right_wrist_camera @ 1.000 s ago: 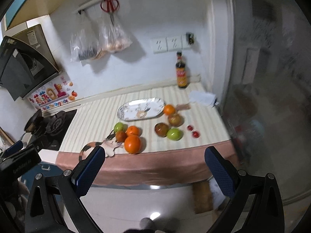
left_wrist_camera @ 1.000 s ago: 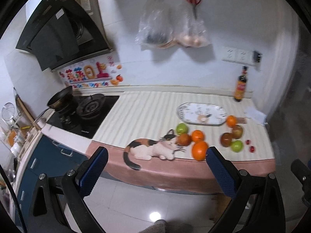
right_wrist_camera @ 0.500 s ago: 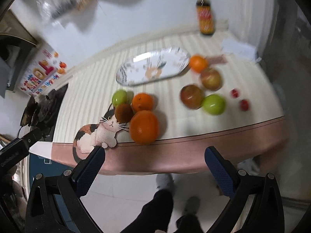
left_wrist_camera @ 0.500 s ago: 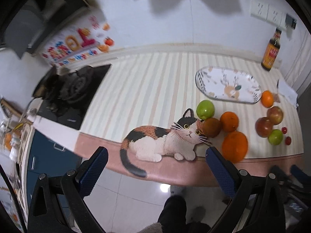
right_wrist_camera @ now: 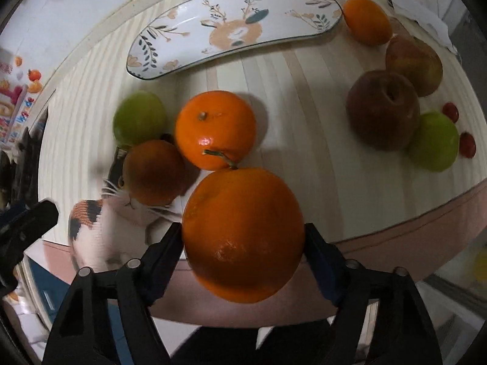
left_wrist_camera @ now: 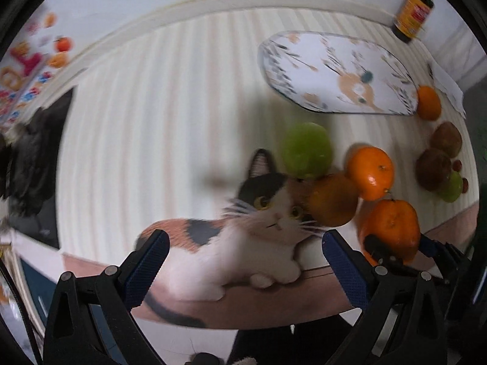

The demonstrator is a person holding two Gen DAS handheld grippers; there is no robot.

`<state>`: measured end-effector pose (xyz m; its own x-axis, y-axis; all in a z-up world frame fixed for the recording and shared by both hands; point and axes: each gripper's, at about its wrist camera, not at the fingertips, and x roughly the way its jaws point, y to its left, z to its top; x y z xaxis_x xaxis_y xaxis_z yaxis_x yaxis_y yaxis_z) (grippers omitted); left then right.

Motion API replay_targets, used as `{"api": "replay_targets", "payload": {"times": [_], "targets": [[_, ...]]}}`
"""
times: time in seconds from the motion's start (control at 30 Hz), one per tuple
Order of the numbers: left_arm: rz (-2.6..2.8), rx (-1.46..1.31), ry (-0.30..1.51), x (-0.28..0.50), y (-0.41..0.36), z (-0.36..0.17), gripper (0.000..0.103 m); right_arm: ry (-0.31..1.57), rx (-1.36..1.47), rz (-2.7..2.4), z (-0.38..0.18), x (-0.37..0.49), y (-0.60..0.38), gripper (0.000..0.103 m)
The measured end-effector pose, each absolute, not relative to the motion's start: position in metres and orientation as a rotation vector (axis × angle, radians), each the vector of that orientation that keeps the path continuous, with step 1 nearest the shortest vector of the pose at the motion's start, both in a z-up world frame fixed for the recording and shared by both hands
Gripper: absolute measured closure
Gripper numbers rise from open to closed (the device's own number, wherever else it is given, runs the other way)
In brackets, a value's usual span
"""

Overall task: Organize fruits
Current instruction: 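Grasp the large orange with the right tool while the left tool grasps the brown round fruit, then carry both fruits onto the white floral plate and open both tools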

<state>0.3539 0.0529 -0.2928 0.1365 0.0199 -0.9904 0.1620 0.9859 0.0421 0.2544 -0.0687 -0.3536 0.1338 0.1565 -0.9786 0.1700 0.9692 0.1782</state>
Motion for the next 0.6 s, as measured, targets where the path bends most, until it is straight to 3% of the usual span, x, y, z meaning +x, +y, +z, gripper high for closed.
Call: {"api": "replay_targets", "payload": {"times": [0.23, 0.43, 0.5, 0.6], "targets": [[-0.291, 0.158, 1.495, 0.379, 0.011, -0.32, 0.004, 1.49, 0.269, -0.082, -0.353, 0.252, -0.09, 0.025], [-0.365, 0.199, 1.546, 0.384, -0.009, -0.349, 0.034, 1.527, 0.254, -0.077, -0.352, 0.259, -0.096, 0.025], [-0.384, 0.178, 1.558, 0.383, -0.012, -0.354, 0.052, 1.541, 0.25, -0.066, -0.352, 0.264, -0.093, 0.024], [-0.354, 0.187, 1.548, 0.382, -0.013, -0.353, 0.052, 1.565, 0.239, -0.049, -0.351, 0.272, -0.093, 0.024]]}}
